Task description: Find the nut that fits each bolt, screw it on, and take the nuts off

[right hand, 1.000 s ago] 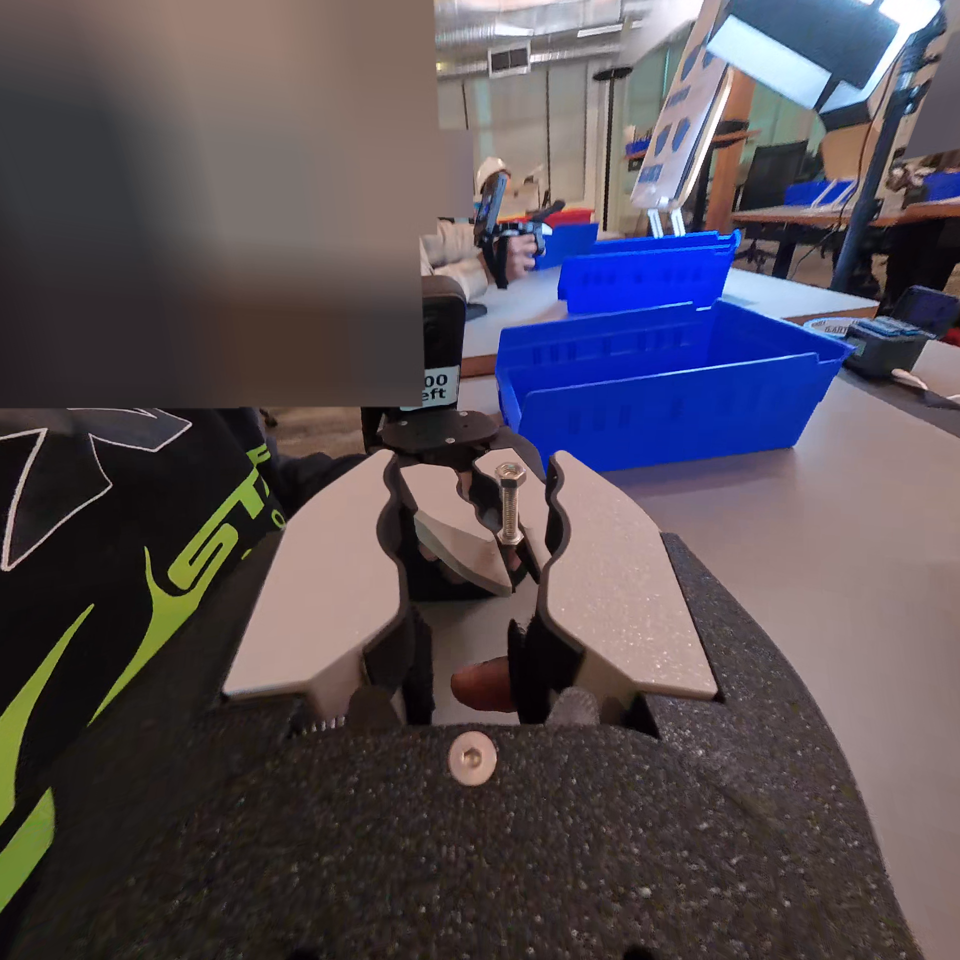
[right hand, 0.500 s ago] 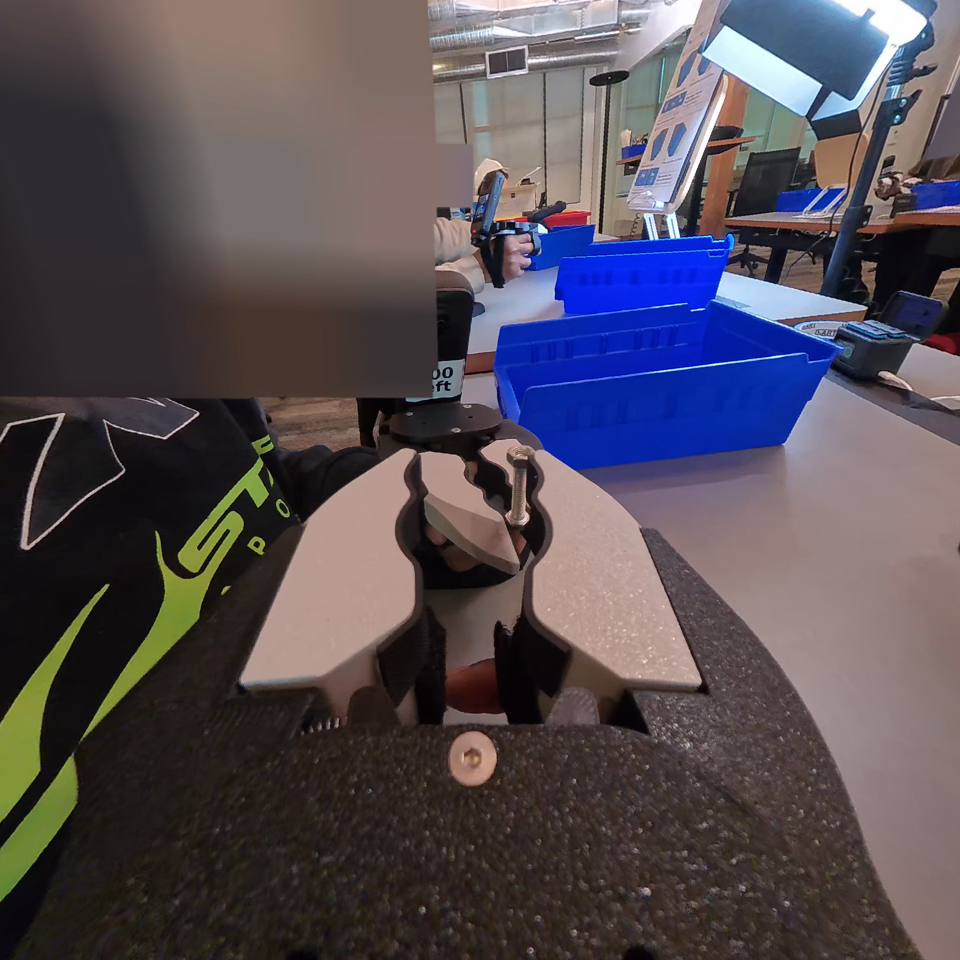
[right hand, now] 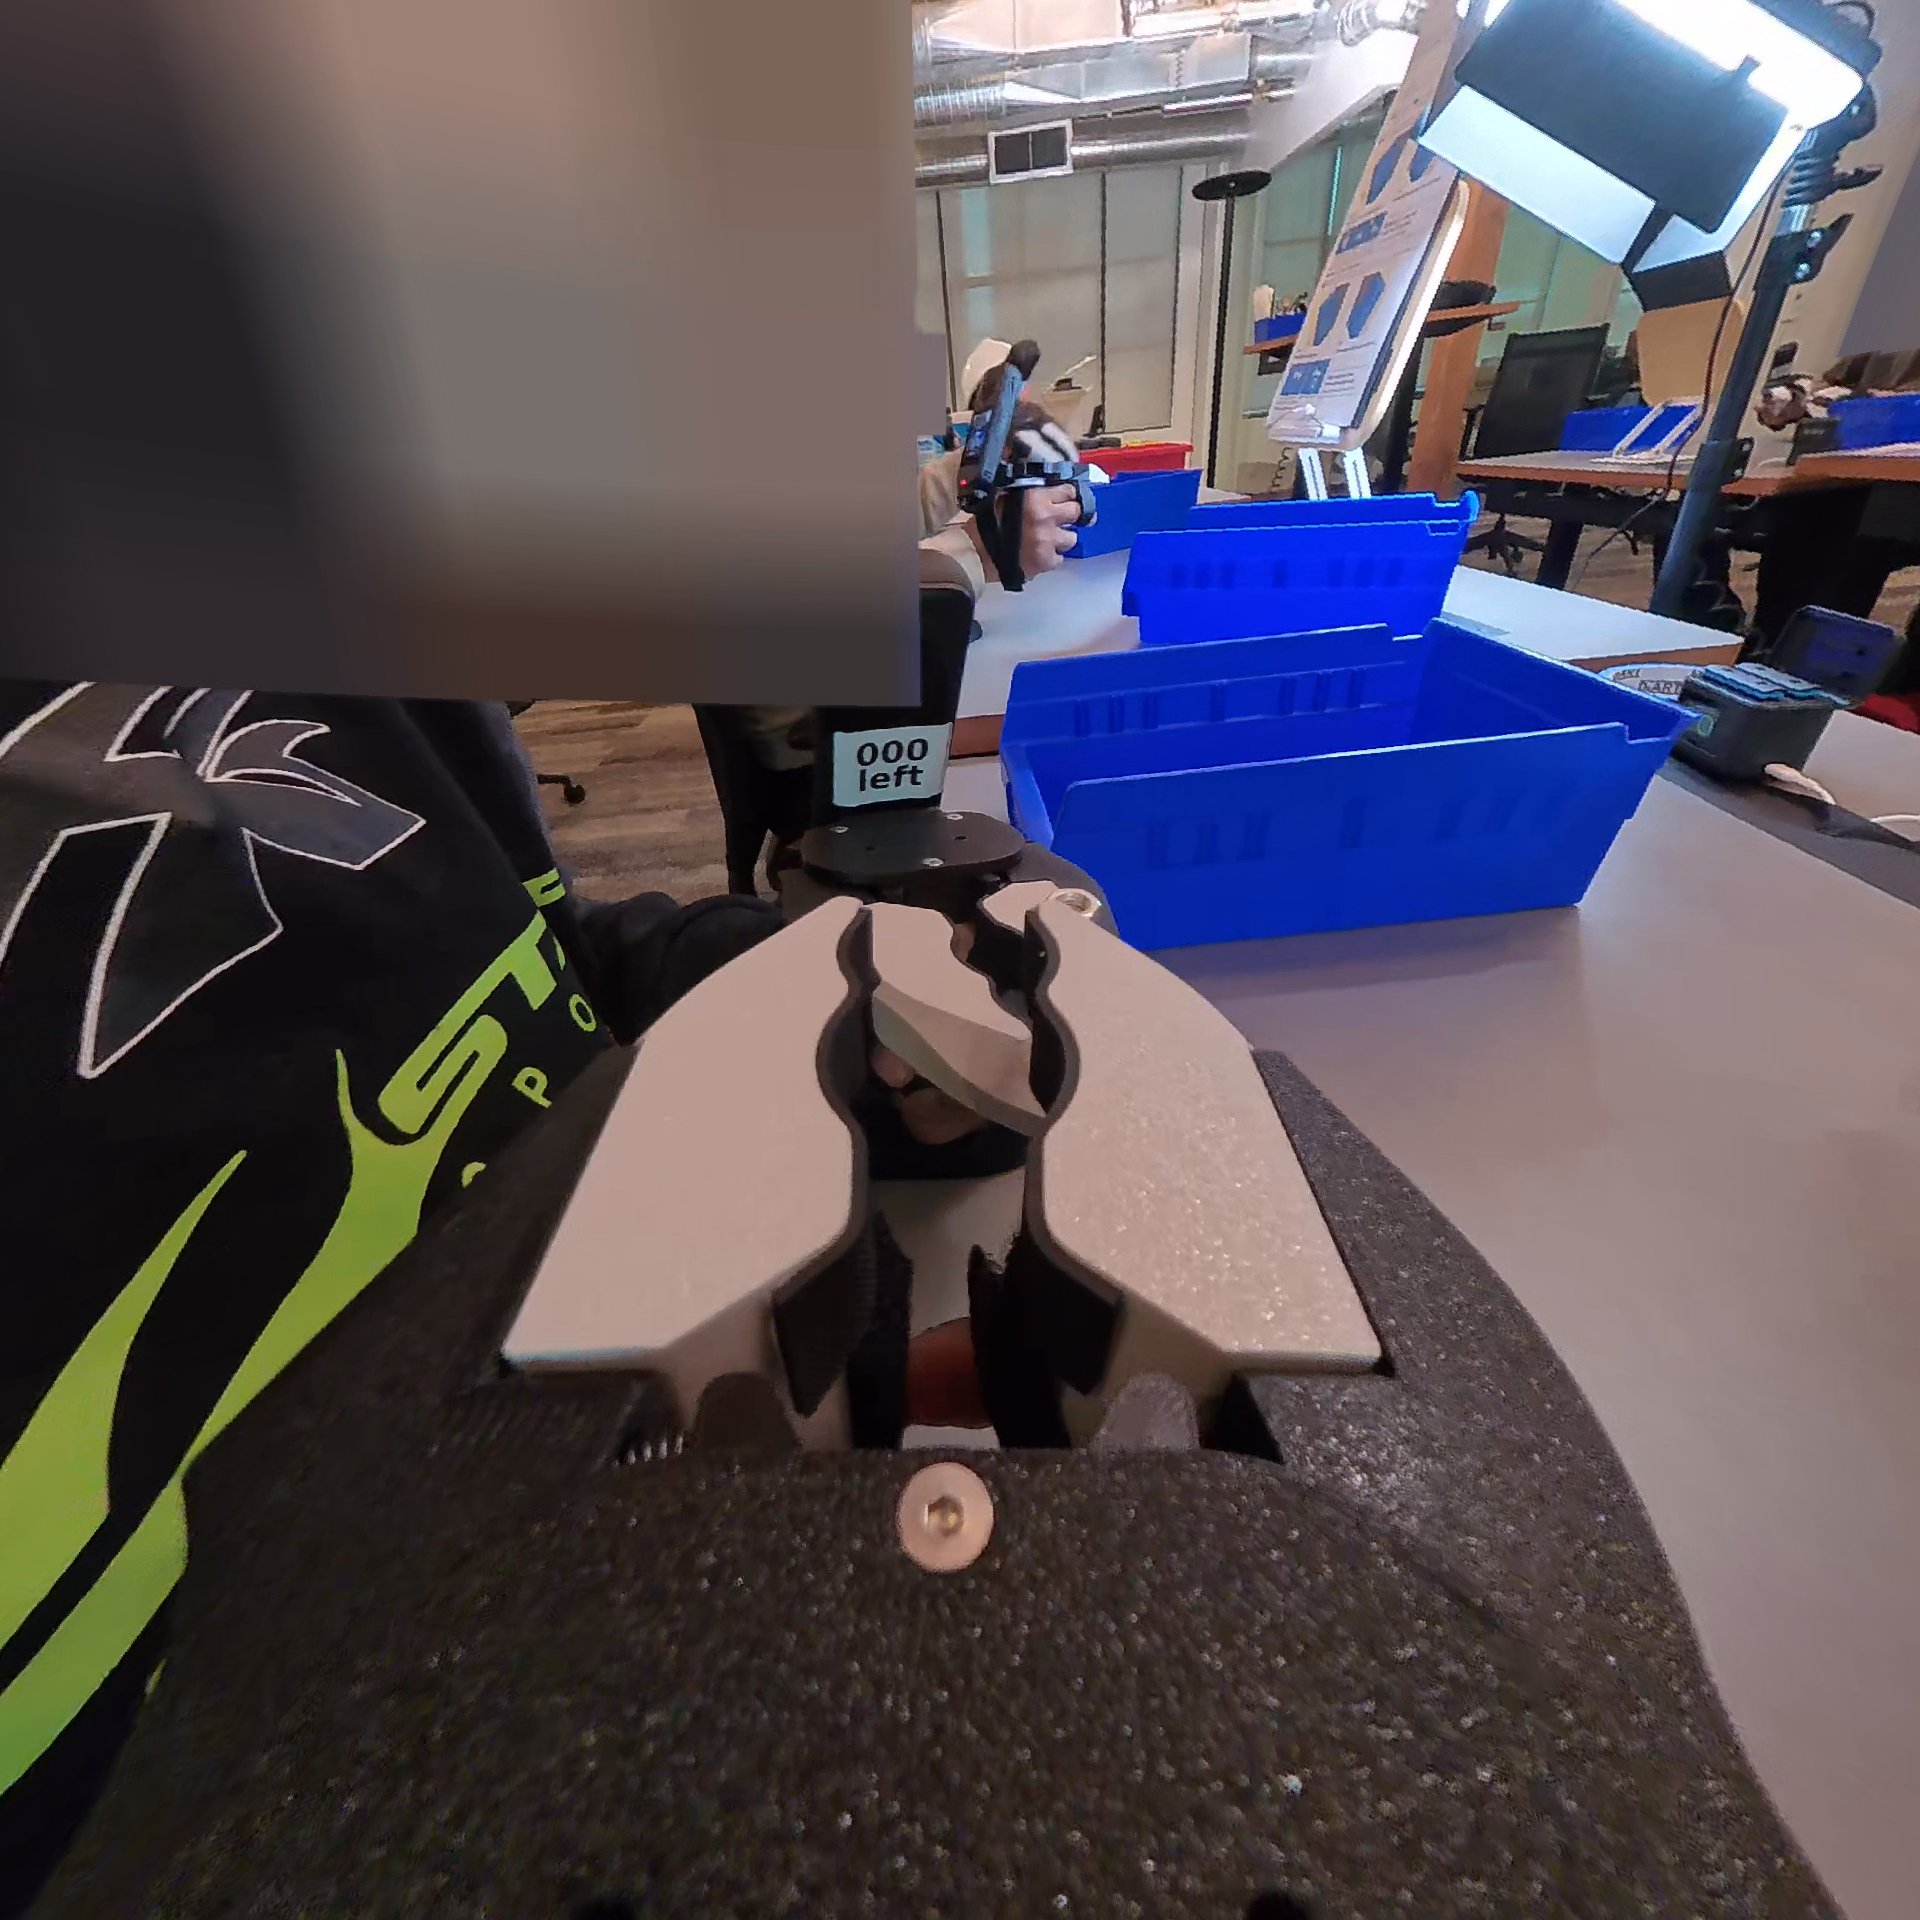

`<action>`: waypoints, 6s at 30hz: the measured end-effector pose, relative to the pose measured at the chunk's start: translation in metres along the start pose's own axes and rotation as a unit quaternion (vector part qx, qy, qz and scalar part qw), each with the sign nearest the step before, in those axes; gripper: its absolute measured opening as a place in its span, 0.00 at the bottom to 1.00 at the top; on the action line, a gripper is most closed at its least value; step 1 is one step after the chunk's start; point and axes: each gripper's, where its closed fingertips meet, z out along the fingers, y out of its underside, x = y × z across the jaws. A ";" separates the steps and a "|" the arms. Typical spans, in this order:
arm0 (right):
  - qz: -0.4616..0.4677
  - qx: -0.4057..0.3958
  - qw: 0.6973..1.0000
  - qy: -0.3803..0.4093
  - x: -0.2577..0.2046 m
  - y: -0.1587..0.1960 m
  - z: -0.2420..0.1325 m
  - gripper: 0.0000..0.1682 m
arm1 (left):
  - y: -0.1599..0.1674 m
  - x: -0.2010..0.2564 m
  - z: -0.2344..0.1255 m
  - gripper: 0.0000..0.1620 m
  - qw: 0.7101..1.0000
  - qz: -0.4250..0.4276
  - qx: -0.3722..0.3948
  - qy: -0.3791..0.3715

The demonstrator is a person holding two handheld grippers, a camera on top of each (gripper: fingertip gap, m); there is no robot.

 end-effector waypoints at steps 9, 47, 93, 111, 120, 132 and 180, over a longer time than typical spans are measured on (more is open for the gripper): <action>-0.011 -0.003 1.000 0.018 0.009 0.005 0.013 0.30 | 0.003 0.004 0.002 0.06 1.000 0.004 -0.010 0.011; -0.012 0.017 0.999 0.038 0.010 0.009 0.014 0.26 | 0.003 0.002 0.002 0.06 1.000 0.000 -0.007 0.006; -0.017 0.043 0.997 0.067 0.017 0.005 0.006 0.22 | 0.002 -0.001 0.000 0.06 1.000 -0.011 -0.002 0.005; -0.020 0.031 0.997 0.063 0.018 0.010 0.014 0.26 | 0.004 -0.001 0.000 0.06 1.000 -0.012 -0.005 0.008; -0.016 0.041 0.998 0.049 0.010 0.004 -0.003 0.09 | 0.003 -0.003 0.000 0.06 1.000 -0.018 -0.003 0.001; -0.026 0.025 0.998 0.052 0.014 0.011 0.017 0.25 | 0.003 -0.002 0.000 0.06 1.000 -0.015 -0.005 0.004; -0.022 0.036 0.998 0.054 0.017 0.012 0.018 0.24 | 0.006 -0.001 0.002 0.06 1.000 -0.016 -0.013 0.008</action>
